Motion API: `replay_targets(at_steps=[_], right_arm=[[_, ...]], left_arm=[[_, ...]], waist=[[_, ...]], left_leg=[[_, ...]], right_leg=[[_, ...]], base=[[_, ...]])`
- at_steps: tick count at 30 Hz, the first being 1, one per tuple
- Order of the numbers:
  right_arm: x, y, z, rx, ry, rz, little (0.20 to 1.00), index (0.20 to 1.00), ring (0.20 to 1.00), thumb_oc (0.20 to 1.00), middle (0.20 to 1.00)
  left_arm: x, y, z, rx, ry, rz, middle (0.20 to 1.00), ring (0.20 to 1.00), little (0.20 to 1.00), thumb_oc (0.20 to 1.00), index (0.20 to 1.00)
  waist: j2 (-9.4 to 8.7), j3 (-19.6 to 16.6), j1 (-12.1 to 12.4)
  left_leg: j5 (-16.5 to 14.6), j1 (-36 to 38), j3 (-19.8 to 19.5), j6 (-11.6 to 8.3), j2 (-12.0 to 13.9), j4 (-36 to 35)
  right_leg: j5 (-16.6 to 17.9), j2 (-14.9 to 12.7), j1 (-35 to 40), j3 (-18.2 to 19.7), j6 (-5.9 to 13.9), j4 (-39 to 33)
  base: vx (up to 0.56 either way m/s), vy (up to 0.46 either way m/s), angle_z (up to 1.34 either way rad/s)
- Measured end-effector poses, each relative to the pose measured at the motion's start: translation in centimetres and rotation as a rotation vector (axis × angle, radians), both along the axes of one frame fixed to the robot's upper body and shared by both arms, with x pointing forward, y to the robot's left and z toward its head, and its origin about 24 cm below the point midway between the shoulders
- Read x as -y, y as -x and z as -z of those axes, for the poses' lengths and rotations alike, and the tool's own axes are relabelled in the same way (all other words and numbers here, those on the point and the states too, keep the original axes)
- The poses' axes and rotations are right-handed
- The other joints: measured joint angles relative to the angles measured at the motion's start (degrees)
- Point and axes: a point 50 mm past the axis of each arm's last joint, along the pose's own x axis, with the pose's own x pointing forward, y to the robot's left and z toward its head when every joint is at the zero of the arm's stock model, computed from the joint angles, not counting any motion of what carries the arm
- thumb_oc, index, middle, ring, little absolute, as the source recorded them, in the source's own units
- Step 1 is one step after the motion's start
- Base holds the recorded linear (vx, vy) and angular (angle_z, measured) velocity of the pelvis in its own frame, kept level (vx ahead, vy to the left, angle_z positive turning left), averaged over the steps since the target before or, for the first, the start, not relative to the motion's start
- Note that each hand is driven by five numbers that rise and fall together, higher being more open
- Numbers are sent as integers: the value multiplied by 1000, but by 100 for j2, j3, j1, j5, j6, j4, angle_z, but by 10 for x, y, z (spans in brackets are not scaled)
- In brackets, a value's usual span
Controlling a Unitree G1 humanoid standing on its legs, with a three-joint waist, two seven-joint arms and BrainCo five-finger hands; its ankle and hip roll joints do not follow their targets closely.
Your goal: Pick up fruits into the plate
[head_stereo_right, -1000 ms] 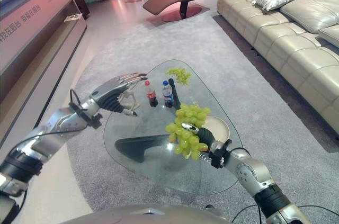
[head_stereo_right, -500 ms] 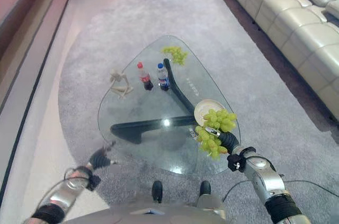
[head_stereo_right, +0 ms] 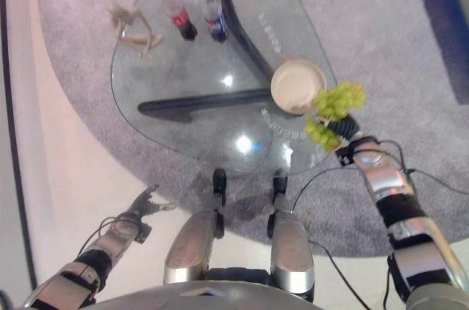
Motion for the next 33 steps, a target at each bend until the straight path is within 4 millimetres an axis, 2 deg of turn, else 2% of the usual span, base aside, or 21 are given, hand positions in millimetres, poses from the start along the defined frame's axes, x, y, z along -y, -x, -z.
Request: replay_targets(at_steps=[3, 4, 7, 8, 10, 13, 21, 25, 29, 33], right_arm=[[3, -12, -24, 55, 110, 41, 200, 200, 200, 200, 200], [7, -17, -39, 91, 153, 74, 200, 200, 200, 200, 200], [10, -26, -60, 134, 207, 142, 200, 200, 200, 200, 200], [10, -26, -61, 137, 214, 149, 200, 200, 200, 200, 200], [11, -30, -77, 157, 267, 170, 200, 200, 200, 200, 200], [13, -34, -100, 203, 277, 206, 200, 200, 200, 200, 200], [12, -39, -121, 239, 282, 264, 200, 200, 200, 200, 200], [1, -43, -131, 275, 316, 249, 200, 200, 200, 200, 200], [-3, -45, -130, 266, 338, 253, 200, 200, 200, 200, 200], [-7, -46, -139, 290, 365, 265, 200, 200, 200, 200, 200]], left_arm=[[10, -16, -11, 64, 0, 52, 1000, 1000, 1000, 1000, 1000], [16, -26, -18, 99, -6, 80, 1000, 1000, 1000, 1000, 1000], [24, -42, -32, 157, 0, 107, 1000, 1000, 1000, 1000, 1000], [25, -44, -34, 168, 4, 109, 1000, 1000, 1000, 1000, 1000], [28, -50, -44, 211, 2, 137, 1000, 1000, 1000, 1000, 1000], [29, -53, -48, 229, 9, 140, 1000, 1000, 1000, 1000, 1000], [31, -52, -48, 235, 14, 164, 1000, 1000, 1000, 1000, 1000], [33, -53, -50, 253, 18, 155, 1000, 1000, 1000, 1000, 1000], [35, -54, -52, 269, 32, 153, 1000, 1000, 1000, 1000, 1000], [36, -54, -53, 277, 32, 149, 1000, 1000, 1000, 1000, 1000]], waist=[[28, 17, 1], [75, 43, 15], [132, 70, 64], [136, 72, 72], [182, 77, 129], [250, 73, 148], [261, 66, 301], [264, 64, 332], [264, 64, 352], [266, 63, 384]], left_leg=[[1, -262, 24, 1, -2, 44], [25, -419, 32, 16, -10, 55], [41, -612, 58, 28, -20, 87], [45, -627, 57, 29, -20, 89], [68, -810, 58, 32, -28, 145], [129, -1127, 57, 52, -71, 226], [264, -1715, 98, 94, -265, 364], [300, -2004, 90, 87, -274, 449], [325, -2073, 53, 78, -275, 458], [328, -2234, 39, 80, -295, 535]], right_leg=[[-3, -10, -338, 42, 0, 102], [-2, -22, -528, 57, 0, 189], [-5, -34, -792, 102, 3, 320], [-7, -35, -811, 102, 3, 330], [-53, -54, -1082, 126, 22, 535], [-184, -119, -1557, 154, 27, 950], [-611, -351, -2695, 315, 16, 2192], [-646, -366, -3033, 331, 8, 2392], [-677, -374, -3118, 313, -14, 2475], [-689, -401, -3278, 312, -21, 2566]], base=[[-60, -39, -10], [-40, -43, -6], [-54, -26, -7], [-65, -20, -6], [-30, 5, -4], [-26, 15, 1], [-18, 8, 3], [-2, 3, 1], [3, 19, 4], [15, 35, 4]])
